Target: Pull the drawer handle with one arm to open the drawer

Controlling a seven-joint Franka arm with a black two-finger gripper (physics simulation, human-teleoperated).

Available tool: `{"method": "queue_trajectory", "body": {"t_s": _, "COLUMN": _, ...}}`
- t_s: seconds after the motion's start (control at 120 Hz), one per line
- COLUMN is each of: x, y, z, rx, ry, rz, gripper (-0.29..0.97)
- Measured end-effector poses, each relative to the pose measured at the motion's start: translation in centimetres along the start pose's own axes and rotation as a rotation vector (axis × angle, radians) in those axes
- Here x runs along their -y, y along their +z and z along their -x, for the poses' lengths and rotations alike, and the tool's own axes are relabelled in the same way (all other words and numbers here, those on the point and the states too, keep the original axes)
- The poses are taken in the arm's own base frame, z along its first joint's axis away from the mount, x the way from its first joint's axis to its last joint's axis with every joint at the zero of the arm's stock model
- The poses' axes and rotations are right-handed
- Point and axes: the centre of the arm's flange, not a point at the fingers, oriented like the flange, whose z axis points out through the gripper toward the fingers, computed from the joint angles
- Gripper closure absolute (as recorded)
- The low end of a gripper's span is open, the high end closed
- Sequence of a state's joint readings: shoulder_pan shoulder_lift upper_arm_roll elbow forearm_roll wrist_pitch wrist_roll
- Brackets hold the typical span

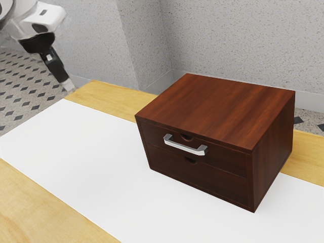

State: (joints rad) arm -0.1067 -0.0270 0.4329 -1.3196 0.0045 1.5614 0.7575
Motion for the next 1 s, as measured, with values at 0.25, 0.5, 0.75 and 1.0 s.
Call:
{"method": "queue_trajectory", "body": {"t_s": 0.25, "x": -4.8, "y": 4.6, "z": -9.6, "rx": -0.007, "ry": 0.304, "rz": 0.027, "gripper": 0.00}}
{"method": "queue_trajectory", "body": {"t_s": 0.5, "x": -9.8, "y": 6.4, "z": -14.8, "rx": 0.005, "ry": 0.779, "rz": -0.009, "gripper": 0.00}}
{"method": "queue_trajectory", "body": {"t_s": 0.75, "x": -16.2, "y": 6.3, "z": -16.9, "rx": -0.024, "ry": 1.133, "rz": 0.027, "gripper": 0.00}}
{"method": "queue_trajectory", "body": {"t_s": 1.0, "x": -21.2, "y": 5.0, "z": -16.0, "rx": -0.024, "ry": 1.371, "rz": 0.107, "gripper": 0.00}}
